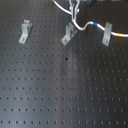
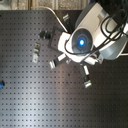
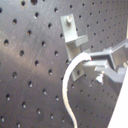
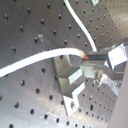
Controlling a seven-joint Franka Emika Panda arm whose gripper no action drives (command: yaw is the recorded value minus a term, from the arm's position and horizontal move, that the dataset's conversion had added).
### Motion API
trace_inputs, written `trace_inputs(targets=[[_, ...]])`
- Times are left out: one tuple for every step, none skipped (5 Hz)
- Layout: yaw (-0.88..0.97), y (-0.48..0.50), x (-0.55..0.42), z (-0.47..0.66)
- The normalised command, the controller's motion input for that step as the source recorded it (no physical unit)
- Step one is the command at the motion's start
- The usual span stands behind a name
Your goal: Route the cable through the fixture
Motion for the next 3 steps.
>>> trace_inputs(targets=[[0.38, 0.104, 0.047, -0.07], [0.52, -0.158, 0.221, -0.04], [0.43, -0.206, -0.113, 0.01]])
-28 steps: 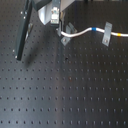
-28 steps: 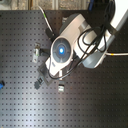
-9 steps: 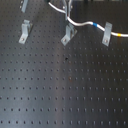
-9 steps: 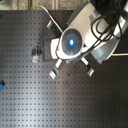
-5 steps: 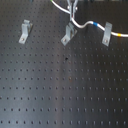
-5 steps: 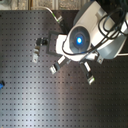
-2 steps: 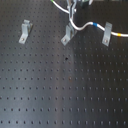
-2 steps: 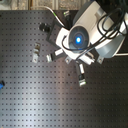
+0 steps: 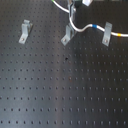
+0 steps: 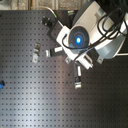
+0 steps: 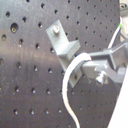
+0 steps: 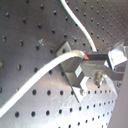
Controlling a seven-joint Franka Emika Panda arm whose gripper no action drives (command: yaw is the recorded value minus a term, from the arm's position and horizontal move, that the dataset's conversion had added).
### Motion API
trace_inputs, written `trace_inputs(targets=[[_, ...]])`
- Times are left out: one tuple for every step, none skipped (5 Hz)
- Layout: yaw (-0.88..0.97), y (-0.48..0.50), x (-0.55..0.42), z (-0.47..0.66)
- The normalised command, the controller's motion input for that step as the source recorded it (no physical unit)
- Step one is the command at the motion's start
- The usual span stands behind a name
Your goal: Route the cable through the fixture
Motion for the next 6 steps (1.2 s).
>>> trace_inputs(targets=[[0.11, 0.112, -0.339, 0.06], [-0.19, 0.181, -0.127, 0.0], [0.11, 0.016, 0.143, 0.0], [0.45, -0.223, 0.252, 0.0], [0.36, -0.228, 0.036, 0.06], [0.08, 0.018, -0.107, 0.08]])
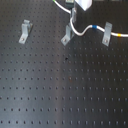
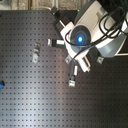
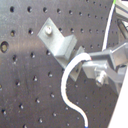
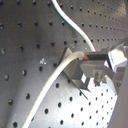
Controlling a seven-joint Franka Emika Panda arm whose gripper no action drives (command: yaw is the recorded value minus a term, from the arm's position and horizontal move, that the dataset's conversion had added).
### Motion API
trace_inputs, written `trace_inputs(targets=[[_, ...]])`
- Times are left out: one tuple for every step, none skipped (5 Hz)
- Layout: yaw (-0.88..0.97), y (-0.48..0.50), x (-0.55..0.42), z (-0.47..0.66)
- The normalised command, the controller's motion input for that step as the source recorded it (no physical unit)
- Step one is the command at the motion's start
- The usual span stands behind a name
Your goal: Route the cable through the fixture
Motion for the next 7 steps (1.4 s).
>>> trace_inputs(targets=[[-0.02, 0.228, 0.023, 0.0], [0.19, 0.121, 0.169, 0.0], [0.13, 0.001, 0.036, 0.04], [0.0, -0.032, -0.068, 0.26], [0.0, -0.007, -0.248, 0.21], [-0.03, 0.185, -0.146, 0.11], [-0.03, 0.196, -0.121, 0.08]])
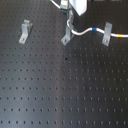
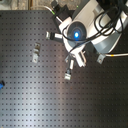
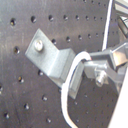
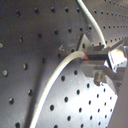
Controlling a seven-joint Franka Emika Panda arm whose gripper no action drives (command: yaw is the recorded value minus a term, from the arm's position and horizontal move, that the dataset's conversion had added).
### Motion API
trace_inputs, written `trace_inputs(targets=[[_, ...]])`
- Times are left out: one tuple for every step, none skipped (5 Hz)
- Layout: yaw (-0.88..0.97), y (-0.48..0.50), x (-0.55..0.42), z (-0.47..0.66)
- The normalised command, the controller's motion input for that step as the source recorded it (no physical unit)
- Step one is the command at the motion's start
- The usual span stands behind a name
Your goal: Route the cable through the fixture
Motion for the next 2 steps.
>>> trace_inputs(targets=[[0.0, 0.21, -0.039, 0.08], [-0.57, 0.241, -0.041, 0.19]])
